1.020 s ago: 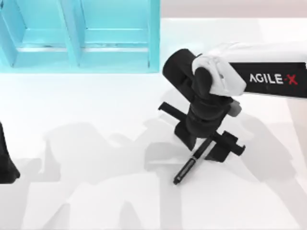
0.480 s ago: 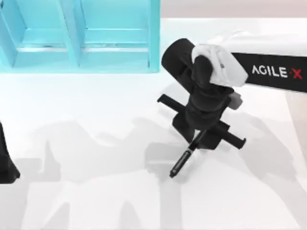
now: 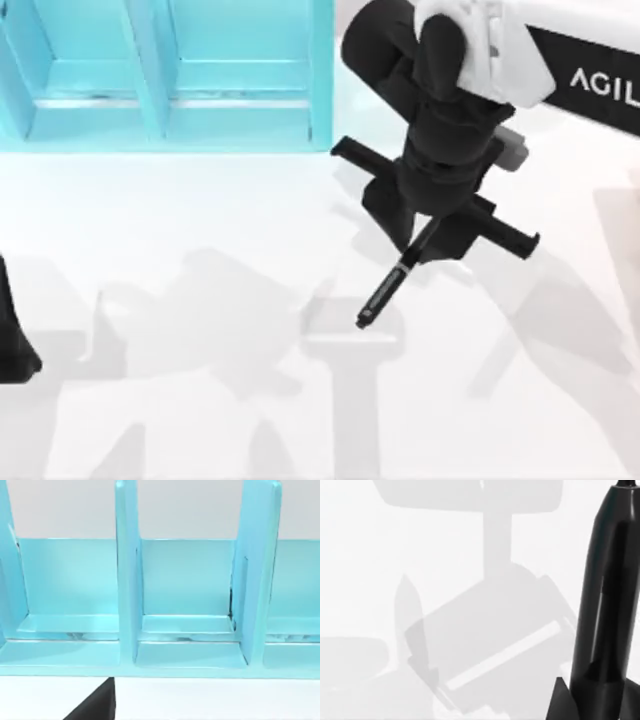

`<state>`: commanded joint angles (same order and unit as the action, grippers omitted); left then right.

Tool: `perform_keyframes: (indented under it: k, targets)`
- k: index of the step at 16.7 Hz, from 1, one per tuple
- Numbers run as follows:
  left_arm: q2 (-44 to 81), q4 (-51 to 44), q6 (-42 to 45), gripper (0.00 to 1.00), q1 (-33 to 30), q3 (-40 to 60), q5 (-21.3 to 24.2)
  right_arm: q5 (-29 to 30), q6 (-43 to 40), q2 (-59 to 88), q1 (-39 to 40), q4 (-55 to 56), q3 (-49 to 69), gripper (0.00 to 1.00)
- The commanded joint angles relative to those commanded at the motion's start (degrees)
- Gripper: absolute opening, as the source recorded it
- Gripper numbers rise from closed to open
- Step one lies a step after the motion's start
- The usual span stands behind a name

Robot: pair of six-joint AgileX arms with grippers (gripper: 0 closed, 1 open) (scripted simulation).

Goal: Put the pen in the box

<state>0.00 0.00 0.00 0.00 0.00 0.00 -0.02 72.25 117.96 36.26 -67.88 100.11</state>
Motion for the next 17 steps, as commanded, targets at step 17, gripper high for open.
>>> perform_keyframes:
  k: [17]
  targets:
    - [0.0,0.0,0.0,1.00,0.0,0.0,0.0,-0.9,-10.3,-3.5,-47.7,-3.5,-2.7,0.00]
